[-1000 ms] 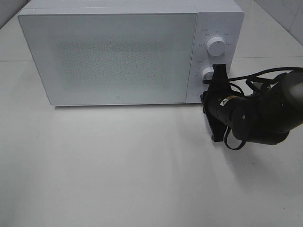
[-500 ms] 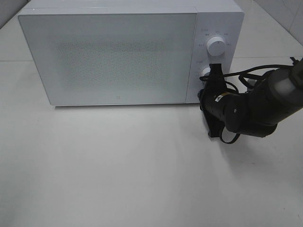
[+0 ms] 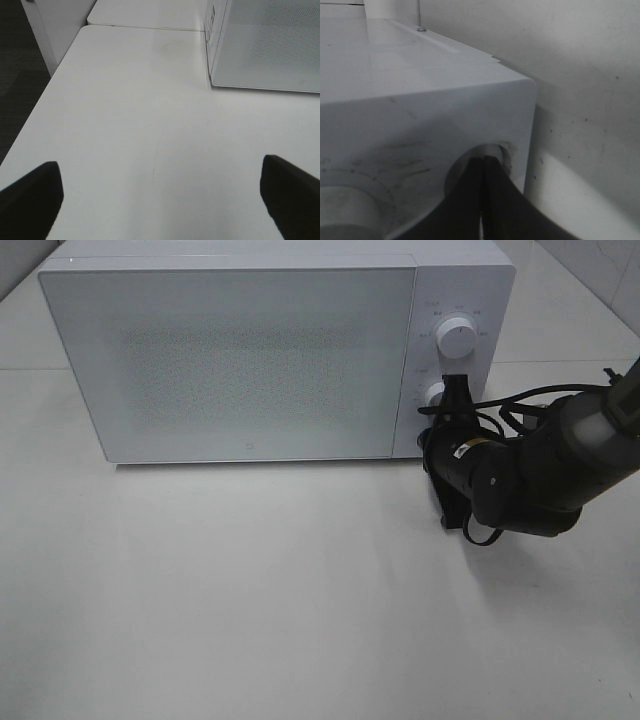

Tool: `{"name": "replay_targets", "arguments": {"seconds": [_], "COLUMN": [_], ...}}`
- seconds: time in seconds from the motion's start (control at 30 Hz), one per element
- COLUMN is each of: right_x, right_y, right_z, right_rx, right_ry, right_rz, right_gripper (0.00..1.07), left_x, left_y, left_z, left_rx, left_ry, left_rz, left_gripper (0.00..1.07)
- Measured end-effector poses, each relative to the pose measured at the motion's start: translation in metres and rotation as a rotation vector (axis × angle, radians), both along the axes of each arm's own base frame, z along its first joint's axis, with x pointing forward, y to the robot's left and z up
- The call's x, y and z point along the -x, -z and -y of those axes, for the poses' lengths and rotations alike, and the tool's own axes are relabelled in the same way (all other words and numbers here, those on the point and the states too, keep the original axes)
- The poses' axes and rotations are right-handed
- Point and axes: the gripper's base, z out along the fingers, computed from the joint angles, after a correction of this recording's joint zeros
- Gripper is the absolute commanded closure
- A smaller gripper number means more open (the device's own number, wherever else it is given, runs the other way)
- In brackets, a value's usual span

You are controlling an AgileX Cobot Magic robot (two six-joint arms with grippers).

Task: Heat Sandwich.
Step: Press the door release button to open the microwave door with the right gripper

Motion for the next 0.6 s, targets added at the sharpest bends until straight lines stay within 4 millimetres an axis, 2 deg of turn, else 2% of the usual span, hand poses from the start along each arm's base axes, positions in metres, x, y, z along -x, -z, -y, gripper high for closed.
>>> {"name": "replay_targets", "arguments": {"seconds": [0.6], "right_x": [-0.0072], "right_y": [0.0007], "right_z": [-0.0035], "right_rx": [-0.013], "right_ry": [0.025], "right_rz": [-0.002], "right_gripper": [1.07], "left_x": [0.0000], "left_y": [0.0000], "left_z": [0.0000], "left_rx": [0.000], "left_ry": [0.000], "left_rz": [0.000], "left_gripper": [0.08]}}
